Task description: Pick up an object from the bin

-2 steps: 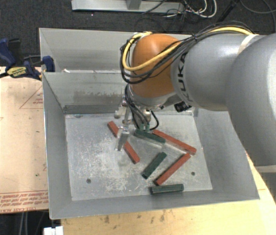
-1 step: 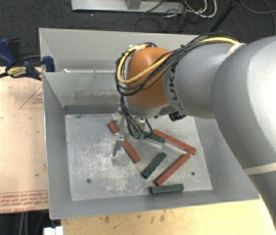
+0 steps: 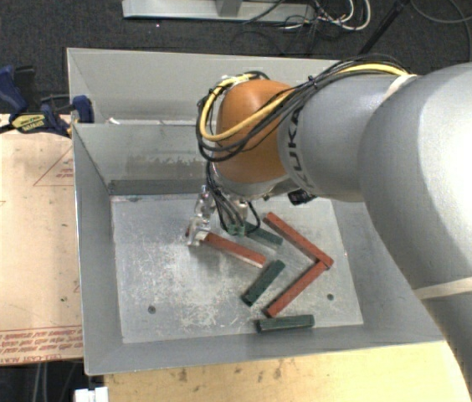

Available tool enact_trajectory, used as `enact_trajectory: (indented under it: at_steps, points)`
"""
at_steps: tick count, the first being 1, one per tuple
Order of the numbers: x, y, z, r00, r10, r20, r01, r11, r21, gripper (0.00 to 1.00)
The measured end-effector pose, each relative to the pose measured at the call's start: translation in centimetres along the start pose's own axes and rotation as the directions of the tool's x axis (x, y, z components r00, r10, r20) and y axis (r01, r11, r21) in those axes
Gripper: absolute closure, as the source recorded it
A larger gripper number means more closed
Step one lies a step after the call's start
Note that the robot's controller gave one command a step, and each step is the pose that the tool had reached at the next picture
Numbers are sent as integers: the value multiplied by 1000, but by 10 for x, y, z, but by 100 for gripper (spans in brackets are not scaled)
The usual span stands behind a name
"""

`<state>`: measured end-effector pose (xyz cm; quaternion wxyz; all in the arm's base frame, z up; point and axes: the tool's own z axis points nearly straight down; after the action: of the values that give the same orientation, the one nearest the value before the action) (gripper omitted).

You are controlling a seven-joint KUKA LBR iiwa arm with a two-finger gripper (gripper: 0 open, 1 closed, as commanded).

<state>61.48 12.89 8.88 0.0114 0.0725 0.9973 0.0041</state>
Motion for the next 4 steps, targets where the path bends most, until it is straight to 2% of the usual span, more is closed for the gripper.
enact_trajectory:
  at_steps: [1, 2, 3, 4]
  points:
    - [0, 0, 0, 1000, 1, 0, -1, 1000, 0, 100]
    - [-8, -11, -14, 998, -57, -14, 58, 998, 3, 100]
    - [-7, -28, -60, 1000, -20, -23, 20, 1000, 9, 100]
    - [-10, -31, -75, 1000, -10, -19, 10, 1000, 7, 100]
